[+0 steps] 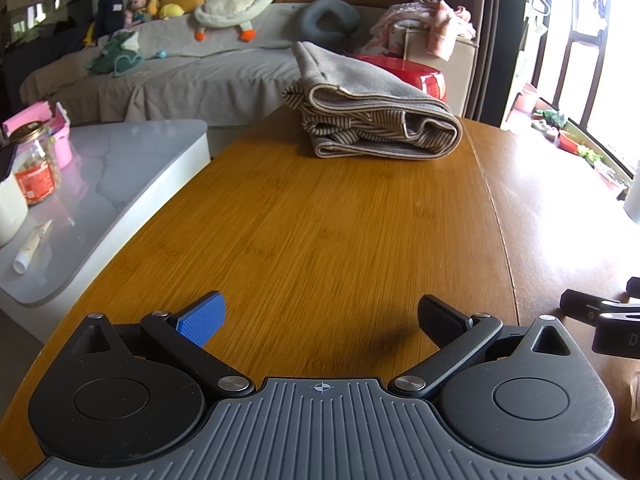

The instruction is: Fold clothes

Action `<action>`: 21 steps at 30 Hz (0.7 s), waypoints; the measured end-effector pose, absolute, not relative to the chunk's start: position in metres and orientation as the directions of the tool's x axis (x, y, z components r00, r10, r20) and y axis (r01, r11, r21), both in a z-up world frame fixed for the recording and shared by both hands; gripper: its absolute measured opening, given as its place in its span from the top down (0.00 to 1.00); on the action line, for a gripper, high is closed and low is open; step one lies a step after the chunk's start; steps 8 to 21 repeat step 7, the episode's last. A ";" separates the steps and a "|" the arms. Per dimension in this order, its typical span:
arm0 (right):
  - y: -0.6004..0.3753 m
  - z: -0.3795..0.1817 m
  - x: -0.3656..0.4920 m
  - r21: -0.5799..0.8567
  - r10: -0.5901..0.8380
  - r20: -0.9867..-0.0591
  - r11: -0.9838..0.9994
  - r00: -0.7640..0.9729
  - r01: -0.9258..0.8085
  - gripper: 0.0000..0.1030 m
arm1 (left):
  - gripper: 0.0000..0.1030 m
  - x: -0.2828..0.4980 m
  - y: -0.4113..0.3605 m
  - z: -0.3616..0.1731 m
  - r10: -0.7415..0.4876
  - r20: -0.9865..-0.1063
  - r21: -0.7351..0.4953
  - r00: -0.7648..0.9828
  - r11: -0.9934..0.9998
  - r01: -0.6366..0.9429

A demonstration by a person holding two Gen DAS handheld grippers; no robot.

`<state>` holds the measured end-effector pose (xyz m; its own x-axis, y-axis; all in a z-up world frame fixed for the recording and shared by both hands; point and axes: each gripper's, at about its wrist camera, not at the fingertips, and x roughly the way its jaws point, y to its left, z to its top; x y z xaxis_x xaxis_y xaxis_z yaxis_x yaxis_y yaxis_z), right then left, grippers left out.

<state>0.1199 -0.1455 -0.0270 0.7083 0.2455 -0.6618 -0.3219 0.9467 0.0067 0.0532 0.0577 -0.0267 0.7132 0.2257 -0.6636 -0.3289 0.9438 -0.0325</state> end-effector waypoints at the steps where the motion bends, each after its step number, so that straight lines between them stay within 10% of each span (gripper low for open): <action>1: -0.145 -0.027 0.120 0.007 0.244 -0.664 0.947 0.707 -0.321 0.00 | 0.00 0.053 0.058 -0.027 0.223 -0.663 -0.036 0.715 0.944 -0.327; 7: -0.113 -0.014 0.112 -0.072 0.260 -0.660 0.912 0.705 -0.405 0.00 | 0.00 0.035 0.089 -0.018 0.128 -0.554 -0.229 0.822 0.927 -0.299; 21: -0.113 -0.014 0.112 -0.072 0.260 -0.660 0.912 0.705 -0.405 0.00 | 0.00 0.035 0.089 -0.018 0.128 -0.554 -0.229 0.822 0.927 -0.299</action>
